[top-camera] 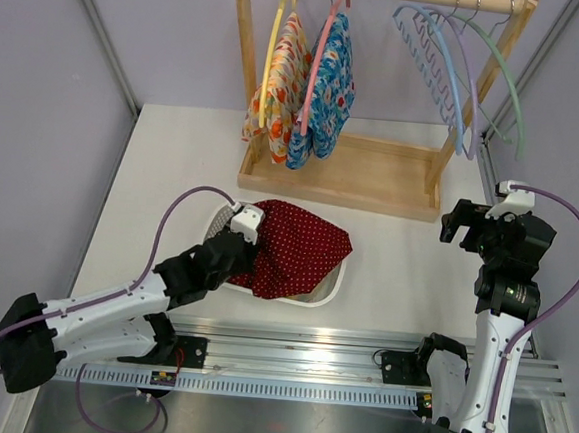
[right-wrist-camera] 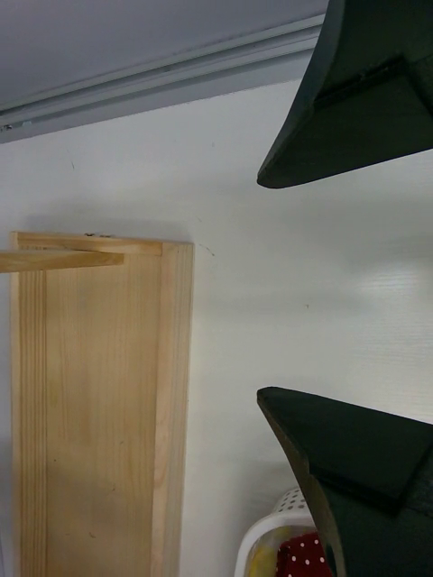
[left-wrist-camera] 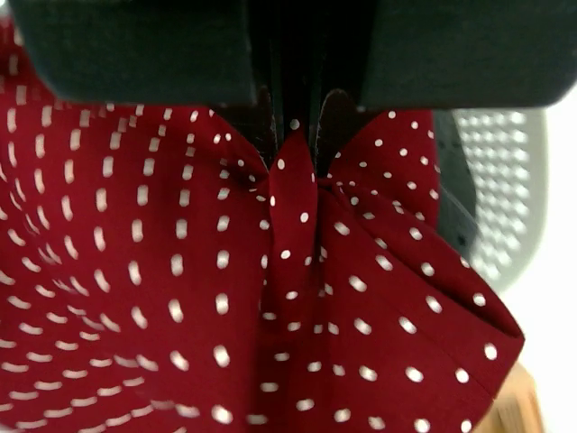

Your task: Remove the skirt from the hanger

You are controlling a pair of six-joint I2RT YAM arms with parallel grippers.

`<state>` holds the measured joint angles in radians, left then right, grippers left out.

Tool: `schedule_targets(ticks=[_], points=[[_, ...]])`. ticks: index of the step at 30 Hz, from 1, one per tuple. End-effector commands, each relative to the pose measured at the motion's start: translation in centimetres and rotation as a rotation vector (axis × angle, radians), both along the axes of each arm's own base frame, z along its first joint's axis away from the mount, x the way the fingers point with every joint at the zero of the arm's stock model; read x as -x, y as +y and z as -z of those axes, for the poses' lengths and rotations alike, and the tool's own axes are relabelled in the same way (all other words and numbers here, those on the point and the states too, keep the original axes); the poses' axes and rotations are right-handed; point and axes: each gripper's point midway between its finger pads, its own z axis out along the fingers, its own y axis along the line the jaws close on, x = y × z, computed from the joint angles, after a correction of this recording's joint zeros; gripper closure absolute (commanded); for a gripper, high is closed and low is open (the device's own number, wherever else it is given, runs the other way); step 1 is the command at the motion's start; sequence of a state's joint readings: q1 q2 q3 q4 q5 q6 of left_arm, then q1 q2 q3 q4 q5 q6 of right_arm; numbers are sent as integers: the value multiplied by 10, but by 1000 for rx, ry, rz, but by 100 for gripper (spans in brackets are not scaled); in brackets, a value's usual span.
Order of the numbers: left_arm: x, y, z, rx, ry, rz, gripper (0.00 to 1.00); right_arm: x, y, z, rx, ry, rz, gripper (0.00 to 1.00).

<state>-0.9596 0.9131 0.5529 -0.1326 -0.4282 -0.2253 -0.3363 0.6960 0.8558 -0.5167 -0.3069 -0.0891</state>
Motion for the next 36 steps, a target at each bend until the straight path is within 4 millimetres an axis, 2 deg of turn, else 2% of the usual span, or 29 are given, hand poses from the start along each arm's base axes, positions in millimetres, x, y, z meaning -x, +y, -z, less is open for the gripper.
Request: schedule_targets(ticks=[1,2,3,5,6,8,10,11,12,14,15,16,17,18,19,20,21,23,24,25,26,27,29,30,33,34,35,36], points=[[-7,-25,10,232,91,18,100,-2,6,-9,24,-38,-56,0],[-10,-27,16,262,113,7,100,-1,8,-10,40,-39,-79,1],[-13,-22,31,259,145,-15,100,2,16,-9,36,-35,-124,1],[-12,-27,54,264,217,-6,97,5,23,-10,58,-37,-181,0],[-13,-23,65,260,244,-21,89,8,32,-9,50,-31,-233,1],[-15,-23,81,262,302,-28,86,11,39,-10,70,-26,-287,0],[-15,-21,86,267,332,-29,74,18,49,-13,82,-17,-359,0],[-17,-19,81,278,322,-35,62,21,53,-16,85,-14,-387,1],[-18,-19,74,287,309,-34,46,28,60,-23,81,-14,-423,1],[-20,-12,63,276,278,-54,34,37,68,-33,110,-26,-480,0],[-22,-10,43,303,231,-53,25,47,78,-43,101,-32,-528,0],[-21,-3,39,282,222,-71,20,52,82,-47,112,-34,-564,1],[-23,-2,22,296,187,-70,11,61,89,-47,86,-4,-594,0],[-23,1,-1,326,137,-64,5,67,97,-63,87,-34,-637,1],[-19,7,-7,305,128,-67,1,68,100,-66,72,-19,-666,0],[-20,8,-27,322,91,-58,1,72,104,-70,53,-11,-689,0],[-19,10,-38,328,69,-52,1,80,113,-81,22,-10,-724,1],[-12,17,-70,342,13,-31,1,79,117,-87,-34,20,-754,1],[-10,20,-79,345,-3,-26,1,80,120,-100,-34,-10,-774,1],[-6,23,-91,353,-26,-16,1,74,120,-104,-63,-1,-777,2],[-2,26,-91,325,-23,-8,1,73,122,-111,-67,-12,-789,2],[0,28,-104,329,-44,2,1,72,124,-127,-53,-47,-802,2],[6,37,-108,297,-53,2,1,62,126,-141,-85,-52,-814,3],[8,40,-112,295,-60,0,1,60,128,-156,-66,-81,-824,4],[16,50,-117,288,-80,-4,1,42,144,-171,-79,-57,-858,4],[20,53,-118,296,-89,-1,1,39,159,-178,-30,-77,-881,4],[22,54,-117,304,-92,3,1,42,177,-177,-52,-63,-956,4],[25,53,-117,315,-92,17,1,35,180,-183,-17,-71,-923,4]])
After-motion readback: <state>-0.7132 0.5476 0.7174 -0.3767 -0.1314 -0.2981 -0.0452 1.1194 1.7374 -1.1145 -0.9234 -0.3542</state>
